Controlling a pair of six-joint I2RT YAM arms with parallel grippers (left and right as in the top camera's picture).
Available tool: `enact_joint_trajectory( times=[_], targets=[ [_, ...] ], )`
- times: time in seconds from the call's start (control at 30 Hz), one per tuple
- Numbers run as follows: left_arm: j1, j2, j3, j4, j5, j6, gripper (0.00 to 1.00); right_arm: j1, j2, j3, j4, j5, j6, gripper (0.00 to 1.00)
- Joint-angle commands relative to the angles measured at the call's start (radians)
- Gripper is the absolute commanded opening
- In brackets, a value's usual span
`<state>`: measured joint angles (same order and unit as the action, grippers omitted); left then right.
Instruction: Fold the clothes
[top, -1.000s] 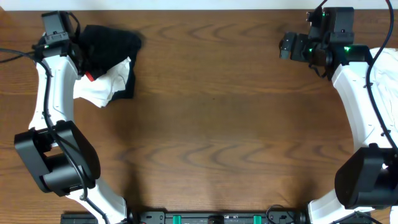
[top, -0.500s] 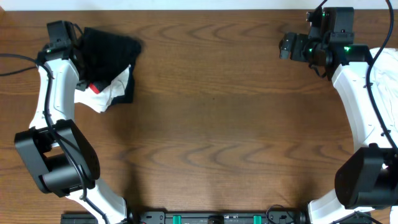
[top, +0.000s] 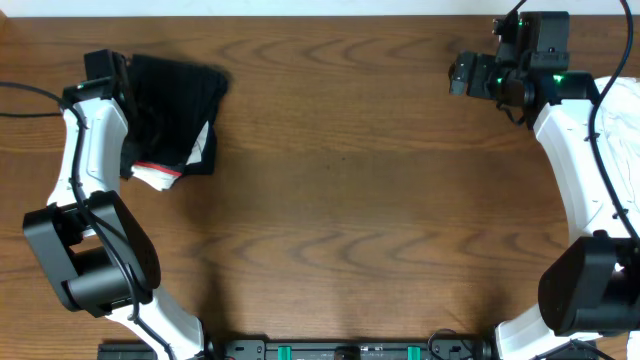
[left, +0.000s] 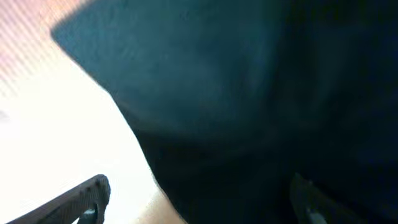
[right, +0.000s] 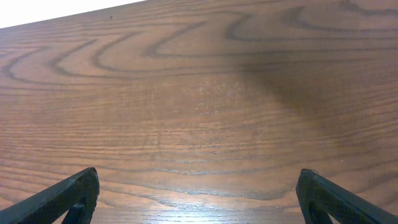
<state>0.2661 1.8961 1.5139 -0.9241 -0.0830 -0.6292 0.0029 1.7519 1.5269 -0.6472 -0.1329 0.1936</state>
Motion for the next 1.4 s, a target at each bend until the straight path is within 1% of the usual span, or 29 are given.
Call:
enact_joint_trajectory(
  times=[0.0,0.13,0.33,0.4,0.43,0.47,0.5,0.53,0.57,0.63,0.83,0.97,1.17,1.37],
  targets=[
    [0.006,-0.034,-0.004,-0.034,-0.015,0.094,0.94,-0.002,0.002,-0.003,0.000,0.010,0.000,0.99],
    [0.006,-0.081,0.021,-0.060,-0.003,0.094,0.94,-0.002,0.002,-0.003,0.000,0.010,0.000,0.99],
    [0.006,-0.260,0.032,-0.014,0.000,0.100,0.94,-0.002,0.002,-0.003,-0.001,0.010,0.000,0.99],
    [0.006,-0.298,0.032,0.012,0.000,0.130,0.94,-0.002,0.002,-0.003,-0.001,0.010,0.000,0.99],
    [0.006,-0.307,0.032,0.023,0.001,0.153,0.91,-0.002,0.002,-0.003,-0.001,0.010,0.000,0.99],
    [0.006,-0.311,0.032,0.035,0.001,0.175,0.77,-0.002,0.002,-0.003,-0.001,0.010,0.000,0.99],
    [0.006,-0.310,0.032,0.047,0.004,0.198,0.54,-0.002,0.002,-0.003,-0.001,0.010,0.000,0.99],
    [0.006,-0.304,0.030,0.056,0.005,0.212,0.42,-0.002,0.002,-0.003,-0.001,0.010,0.000,0.99],
    [0.006,-0.298,0.027,0.063,0.005,0.220,0.35,-0.002,0.002,-0.003,-0.001,0.010,0.000,0.99],
    [0.007,-0.275,0.025,0.075,0.005,0.229,0.28,-0.002,0.002,-0.003,-0.001,0.010,0.000,0.99],
    [0.021,-0.170,0.025,0.087,0.004,0.229,0.27,-0.001,0.002,-0.003,0.000,0.010,0.000,0.99],
    [0.046,-0.100,0.025,0.085,0.003,0.228,0.19,-0.001,0.002,-0.003,-0.001,0.010,0.000,0.99],
    [0.107,-0.032,0.025,0.089,0.003,0.224,0.19,0.000,0.002,-0.003,-0.001,0.010,0.000,0.99],
    [0.137,0.047,0.008,0.119,0.004,0.225,0.19,0.000,0.002,-0.003,-0.001,0.010,0.000,0.99]
  ],
)
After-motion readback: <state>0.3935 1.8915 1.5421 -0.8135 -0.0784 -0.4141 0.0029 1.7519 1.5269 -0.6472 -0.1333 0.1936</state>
